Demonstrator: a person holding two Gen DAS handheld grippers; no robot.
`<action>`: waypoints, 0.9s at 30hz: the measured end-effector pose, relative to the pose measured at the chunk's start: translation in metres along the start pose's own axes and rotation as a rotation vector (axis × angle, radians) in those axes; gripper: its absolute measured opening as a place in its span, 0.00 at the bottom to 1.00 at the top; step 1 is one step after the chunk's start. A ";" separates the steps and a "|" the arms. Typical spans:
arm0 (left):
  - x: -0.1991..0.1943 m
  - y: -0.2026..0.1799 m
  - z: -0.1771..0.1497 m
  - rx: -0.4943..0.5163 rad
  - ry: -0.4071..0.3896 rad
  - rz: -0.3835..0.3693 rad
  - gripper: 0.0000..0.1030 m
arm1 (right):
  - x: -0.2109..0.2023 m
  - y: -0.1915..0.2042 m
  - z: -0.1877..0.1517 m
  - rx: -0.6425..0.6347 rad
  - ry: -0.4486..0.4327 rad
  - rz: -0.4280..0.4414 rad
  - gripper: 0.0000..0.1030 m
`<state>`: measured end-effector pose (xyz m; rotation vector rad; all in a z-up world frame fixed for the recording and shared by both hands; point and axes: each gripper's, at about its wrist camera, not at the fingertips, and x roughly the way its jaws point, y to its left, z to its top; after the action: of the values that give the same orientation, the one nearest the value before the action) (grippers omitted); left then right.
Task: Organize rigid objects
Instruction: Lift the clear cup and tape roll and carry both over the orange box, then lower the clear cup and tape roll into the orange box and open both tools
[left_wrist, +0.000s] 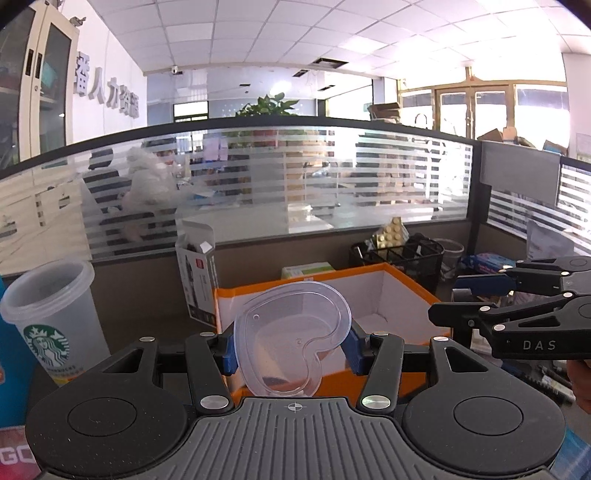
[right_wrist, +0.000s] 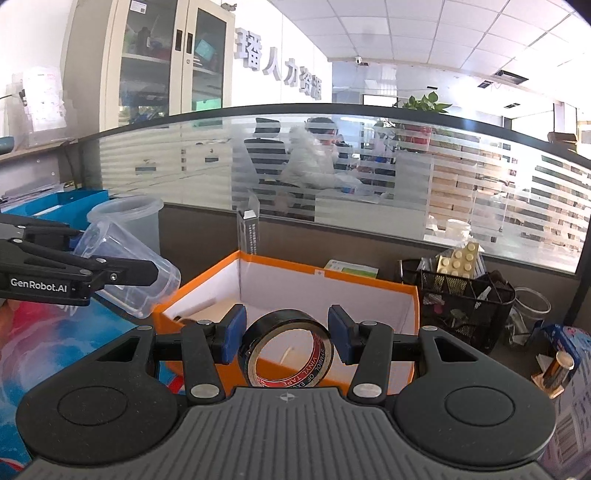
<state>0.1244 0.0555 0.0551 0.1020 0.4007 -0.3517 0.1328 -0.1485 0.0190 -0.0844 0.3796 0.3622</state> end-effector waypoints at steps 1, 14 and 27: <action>0.002 0.001 0.003 -0.001 -0.002 0.001 0.49 | 0.003 -0.002 0.002 0.000 0.000 -0.002 0.44; 0.031 0.007 0.024 -0.006 -0.009 0.021 0.49 | 0.026 -0.022 0.024 0.024 -0.024 -0.020 0.44; 0.079 0.011 0.029 -0.036 0.032 0.032 0.49 | 0.067 -0.038 0.029 0.073 -0.003 -0.020 0.44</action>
<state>0.2064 0.0358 0.0502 0.0785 0.4370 -0.3111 0.2145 -0.1571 0.0213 -0.0164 0.3885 0.3286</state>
